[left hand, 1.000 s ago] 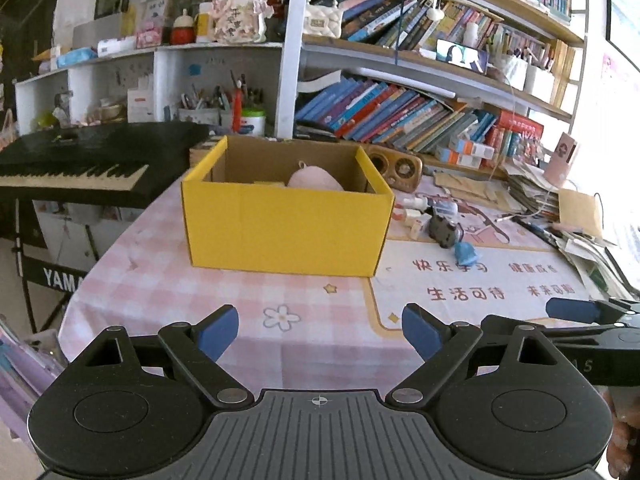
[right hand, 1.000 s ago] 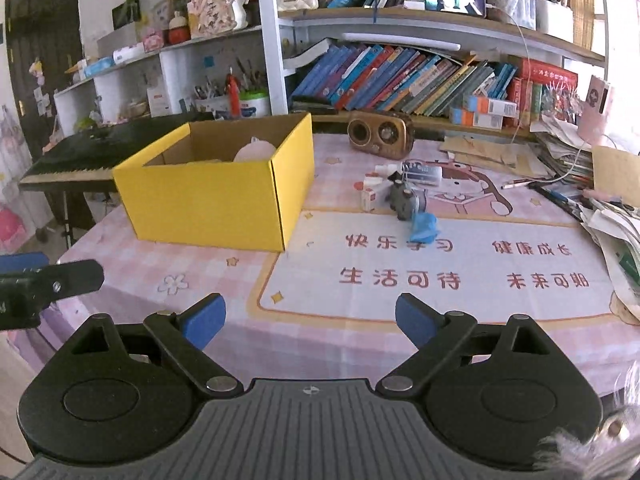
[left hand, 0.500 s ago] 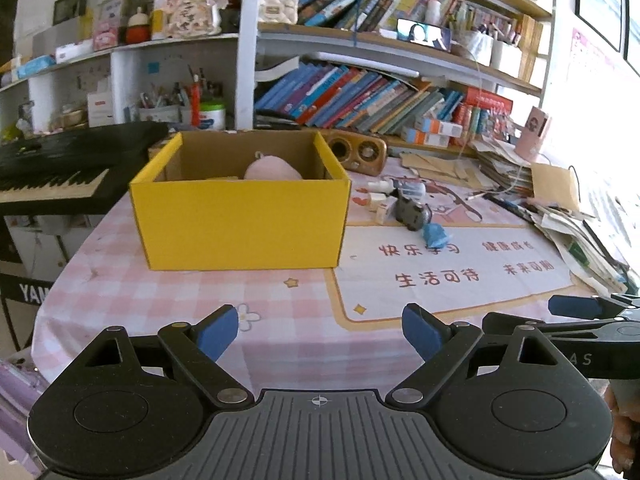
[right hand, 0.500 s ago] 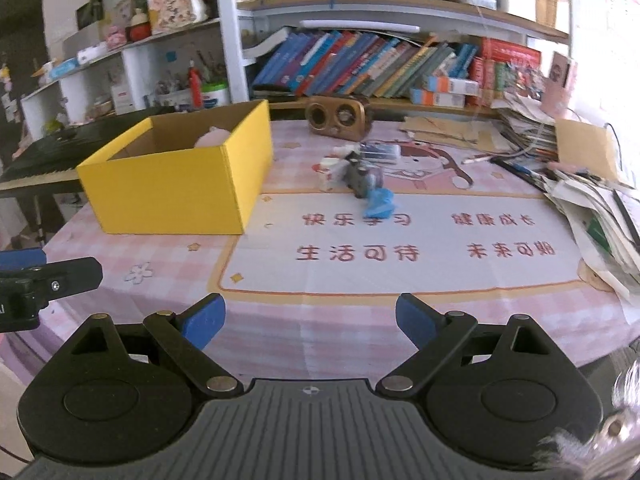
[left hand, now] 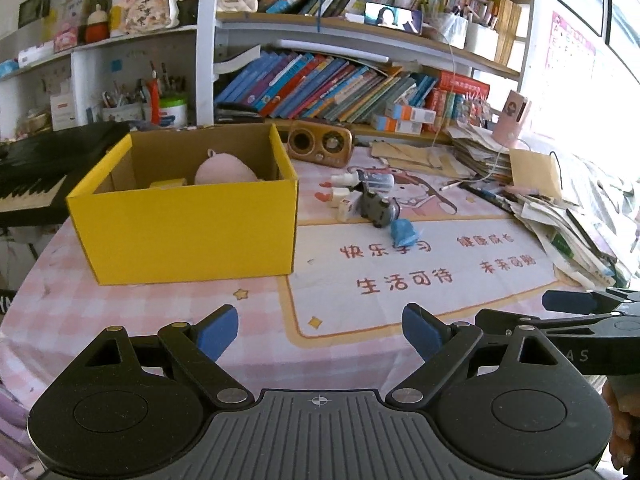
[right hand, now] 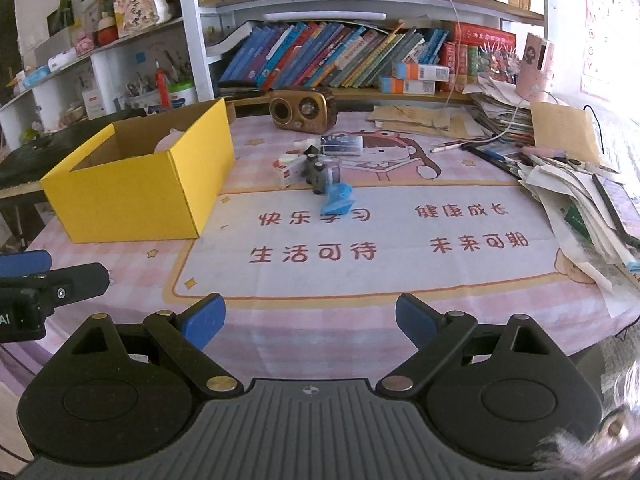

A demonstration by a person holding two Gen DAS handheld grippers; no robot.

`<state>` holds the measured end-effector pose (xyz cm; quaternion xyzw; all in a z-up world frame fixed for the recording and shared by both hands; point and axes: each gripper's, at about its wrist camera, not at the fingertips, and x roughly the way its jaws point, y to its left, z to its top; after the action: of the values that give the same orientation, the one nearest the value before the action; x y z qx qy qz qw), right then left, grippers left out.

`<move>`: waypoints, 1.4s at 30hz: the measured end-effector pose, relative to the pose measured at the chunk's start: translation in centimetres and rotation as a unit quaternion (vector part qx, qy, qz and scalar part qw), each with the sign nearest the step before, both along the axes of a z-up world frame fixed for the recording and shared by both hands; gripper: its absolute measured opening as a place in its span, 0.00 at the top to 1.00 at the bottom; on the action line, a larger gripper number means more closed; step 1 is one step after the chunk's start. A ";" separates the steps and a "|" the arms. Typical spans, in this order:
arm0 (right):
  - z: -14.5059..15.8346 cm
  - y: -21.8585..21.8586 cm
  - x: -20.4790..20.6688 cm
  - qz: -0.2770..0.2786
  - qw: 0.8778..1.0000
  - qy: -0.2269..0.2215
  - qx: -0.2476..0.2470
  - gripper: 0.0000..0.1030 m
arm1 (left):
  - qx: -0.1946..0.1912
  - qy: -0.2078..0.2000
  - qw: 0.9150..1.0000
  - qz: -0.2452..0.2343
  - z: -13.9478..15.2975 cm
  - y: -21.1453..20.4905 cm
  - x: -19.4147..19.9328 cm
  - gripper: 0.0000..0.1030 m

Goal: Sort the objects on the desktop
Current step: 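Move the left tool toward the blue plastic bag by the toy car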

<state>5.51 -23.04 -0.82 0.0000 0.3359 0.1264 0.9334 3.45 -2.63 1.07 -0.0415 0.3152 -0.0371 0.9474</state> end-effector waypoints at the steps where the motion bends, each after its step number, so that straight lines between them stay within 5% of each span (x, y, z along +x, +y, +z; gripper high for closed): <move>1: 0.0 -0.2 0.3 0.001 1.000 0.000 -0.001 0.10 | -0.001 0.001 1.000 0.000 0.0 -0.1 0.3 0.11; 24: 0.3 -6.0 9.3 0.033 0.999 0.010 -0.034 0.10 | -0.017 -0.001 1.000 0.003 -0.3 -7.1 8.1 0.05; 42: -0.5 -9.2 15.5 0.078 0.997 0.023 -0.007 0.10 | -0.004 0.016 0.999 0.033 -0.6 -10.7 12.7 0.05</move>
<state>21.00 -32.21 -1.35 -0.0300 0.3575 0.1961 0.9126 16.13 -13.34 0.51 -0.0560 0.3287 -0.0068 0.9427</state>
